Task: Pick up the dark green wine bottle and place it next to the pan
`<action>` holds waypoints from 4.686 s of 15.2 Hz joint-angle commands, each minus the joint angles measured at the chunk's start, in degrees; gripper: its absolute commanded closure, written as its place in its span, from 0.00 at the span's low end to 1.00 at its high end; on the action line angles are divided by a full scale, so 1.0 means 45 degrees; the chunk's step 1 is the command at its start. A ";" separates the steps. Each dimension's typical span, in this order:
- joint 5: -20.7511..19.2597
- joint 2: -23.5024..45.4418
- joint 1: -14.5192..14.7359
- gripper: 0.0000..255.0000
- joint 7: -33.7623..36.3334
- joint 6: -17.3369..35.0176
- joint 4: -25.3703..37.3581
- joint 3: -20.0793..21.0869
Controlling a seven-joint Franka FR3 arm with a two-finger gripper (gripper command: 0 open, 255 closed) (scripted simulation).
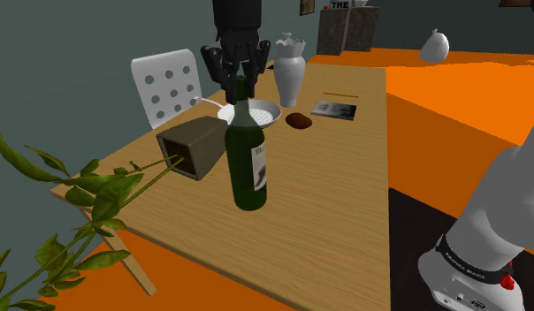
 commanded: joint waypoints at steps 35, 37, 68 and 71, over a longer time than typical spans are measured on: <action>-0.1465 0.3113 -0.0669 1.00 -0.1541 -0.5598 0.8371 -0.0226; -0.1399 0.3164 -0.1102 1.00 -0.2176 -0.5648 0.8474 -0.0455; -0.0015 0.0880 -0.4380 1.00 -0.5901 -0.0901 0.1555 -0.1537; 0.0015 0.0802 -0.4393 1.00 -0.5927 -0.0717 0.1297 -0.1548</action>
